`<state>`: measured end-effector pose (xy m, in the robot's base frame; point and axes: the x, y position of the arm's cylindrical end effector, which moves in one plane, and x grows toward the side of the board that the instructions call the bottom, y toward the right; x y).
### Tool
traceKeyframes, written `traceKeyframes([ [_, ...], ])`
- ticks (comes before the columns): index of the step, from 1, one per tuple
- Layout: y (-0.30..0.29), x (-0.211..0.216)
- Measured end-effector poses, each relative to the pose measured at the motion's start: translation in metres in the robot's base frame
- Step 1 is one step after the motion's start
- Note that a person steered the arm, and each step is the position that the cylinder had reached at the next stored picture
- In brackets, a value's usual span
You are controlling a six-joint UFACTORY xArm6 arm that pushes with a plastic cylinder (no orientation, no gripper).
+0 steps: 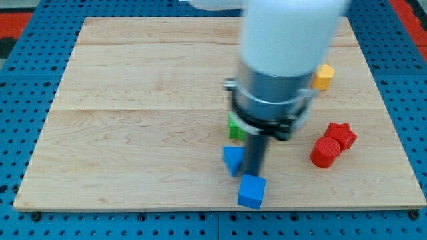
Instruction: Move the blue triangle to the top center
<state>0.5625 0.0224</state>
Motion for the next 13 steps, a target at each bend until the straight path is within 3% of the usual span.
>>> traceKeyframes([
  [2,-0.032,-0.031],
  [4,0.106,0.031],
  [5,0.123,0.056],
  [8,-0.024,0.049],
  [11,-0.051,-0.068],
  [13,-0.056,-0.040],
])
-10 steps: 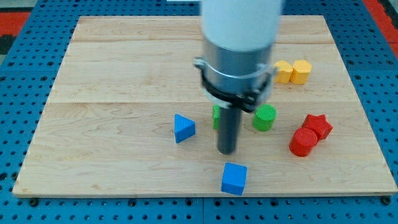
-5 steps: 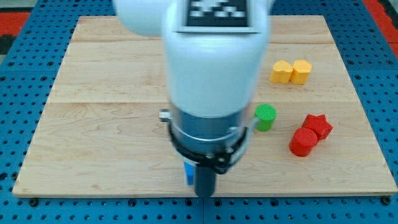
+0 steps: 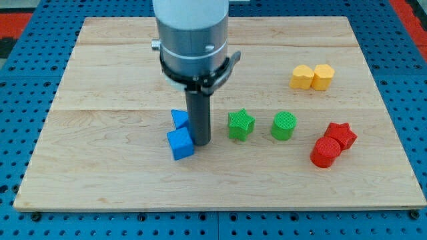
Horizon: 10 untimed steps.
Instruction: Move the blue triangle to the top center
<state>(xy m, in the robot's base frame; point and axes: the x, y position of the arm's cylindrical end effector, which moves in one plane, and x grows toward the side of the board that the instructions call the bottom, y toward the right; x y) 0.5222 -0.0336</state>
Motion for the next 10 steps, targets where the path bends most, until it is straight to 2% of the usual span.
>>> traceKeyframes([
  [1,-0.054,-0.025],
  [2,-0.054,-0.051],
  [4,0.009,-0.010],
  [5,0.014,-0.048],
  [6,-0.005,-0.096],
  [7,0.004,-0.114],
  [8,0.011,-0.084],
  [9,0.025,-0.101],
  [10,0.027,-0.152],
])
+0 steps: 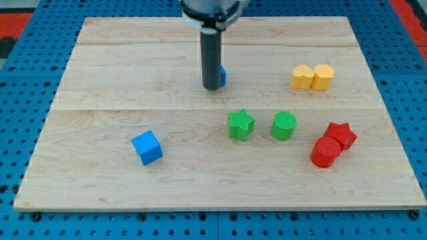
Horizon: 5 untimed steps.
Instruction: Move the blue triangle to the top center
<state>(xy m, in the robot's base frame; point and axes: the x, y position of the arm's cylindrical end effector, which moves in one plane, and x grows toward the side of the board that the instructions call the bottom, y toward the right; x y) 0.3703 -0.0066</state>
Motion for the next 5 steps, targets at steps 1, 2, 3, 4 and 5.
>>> traceKeyframes([
  [1,0.000,-0.044],
  [2,0.020,-0.044],
  [3,0.024,-0.062],
  [4,0.026,-0.085],
  [5,0.064,-0.088],
])
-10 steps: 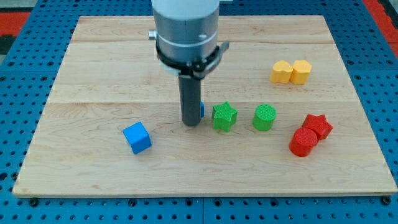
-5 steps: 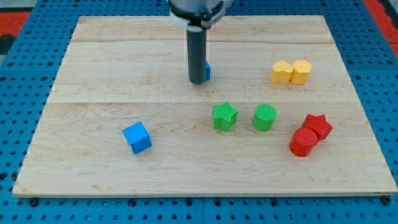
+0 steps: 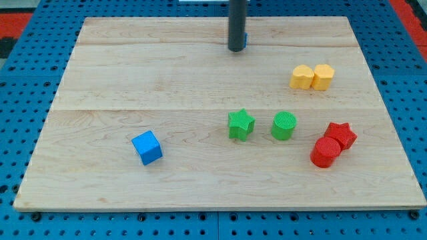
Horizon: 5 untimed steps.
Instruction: Move the blue triangle to the top center
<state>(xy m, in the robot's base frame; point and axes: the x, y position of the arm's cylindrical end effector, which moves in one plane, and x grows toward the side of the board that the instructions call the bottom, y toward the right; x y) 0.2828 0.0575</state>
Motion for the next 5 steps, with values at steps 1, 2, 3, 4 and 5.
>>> traceKeyframes([
  [1,0.016,-0.028],
  [2,-0.005,-0.047],
  [3,-0.040,-0.062],
  [4,-0.008,-0.069],
  [5,0.003,-0.088],
])
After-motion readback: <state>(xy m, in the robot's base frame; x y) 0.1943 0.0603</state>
